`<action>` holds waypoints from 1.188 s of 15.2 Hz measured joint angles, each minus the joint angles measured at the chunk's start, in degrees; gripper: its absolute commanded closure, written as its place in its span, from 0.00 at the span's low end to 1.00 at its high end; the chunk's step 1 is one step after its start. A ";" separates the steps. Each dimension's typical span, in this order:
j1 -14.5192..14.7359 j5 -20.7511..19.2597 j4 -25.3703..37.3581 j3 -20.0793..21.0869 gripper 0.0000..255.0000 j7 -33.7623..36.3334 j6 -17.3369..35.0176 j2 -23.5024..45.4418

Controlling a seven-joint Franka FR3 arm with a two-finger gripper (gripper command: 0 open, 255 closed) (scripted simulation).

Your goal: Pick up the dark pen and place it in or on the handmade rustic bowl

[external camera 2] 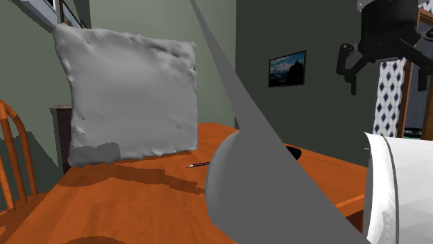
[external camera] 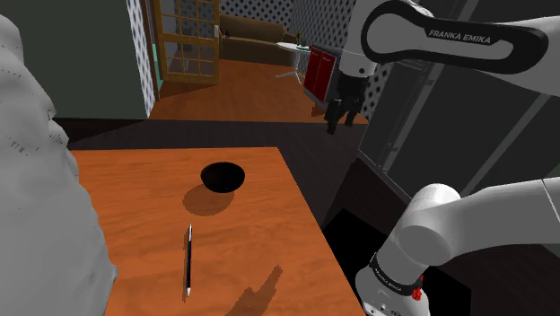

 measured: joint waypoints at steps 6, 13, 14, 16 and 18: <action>1.08 3.63 -3.26 5.08 0.00 7.80 3.33 0.29; 2.93 9.39 -6.09 13.82 0.00 21.07 10.05 4.04; 3.15 10.14 -5.71 15.28 0.00 23.13 11.24 5.53; 3.56 11.48 -5.25 18.07 0.00 27.21 13.44 8.03; 3.71 12.37 -4.24 20.62 0.00 31.02 15.61 11.02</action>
